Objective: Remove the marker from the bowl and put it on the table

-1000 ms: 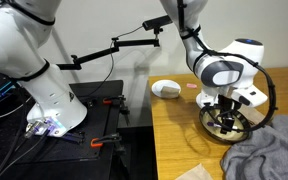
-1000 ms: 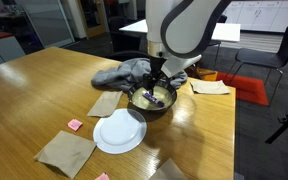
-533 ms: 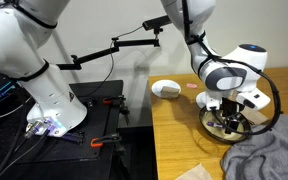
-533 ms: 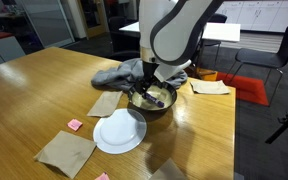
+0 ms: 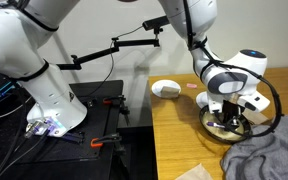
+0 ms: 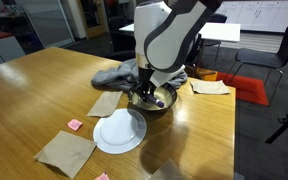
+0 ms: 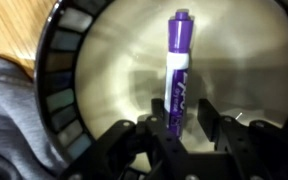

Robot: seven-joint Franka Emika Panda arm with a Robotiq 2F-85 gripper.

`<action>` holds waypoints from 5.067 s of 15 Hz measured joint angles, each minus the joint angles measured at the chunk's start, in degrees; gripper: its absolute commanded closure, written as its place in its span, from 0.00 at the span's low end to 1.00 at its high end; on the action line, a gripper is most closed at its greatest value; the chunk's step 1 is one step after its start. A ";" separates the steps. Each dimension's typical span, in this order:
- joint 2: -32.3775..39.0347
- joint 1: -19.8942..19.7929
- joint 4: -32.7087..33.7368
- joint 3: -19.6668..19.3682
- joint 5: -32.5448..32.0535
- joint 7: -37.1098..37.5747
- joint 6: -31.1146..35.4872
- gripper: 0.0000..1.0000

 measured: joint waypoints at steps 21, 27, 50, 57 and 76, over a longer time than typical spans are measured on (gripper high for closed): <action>-18.54 4.42 -7.94 -4.71 -3.64 7.98 -19.49 0.95; -25.86 5.79 -19.71 -7.78 -4.55 18.10 -19.48 0.80; -33.87 7.00 -38.91 -12.78 -11.29 44.40 -3.61 0.95; -32.09 7.76 -42.67 -12.76 -10.88 54.40 5.76 0.95; -18.99 7.67 -41.58 -12.50 2.45 54.85 18.28 0.95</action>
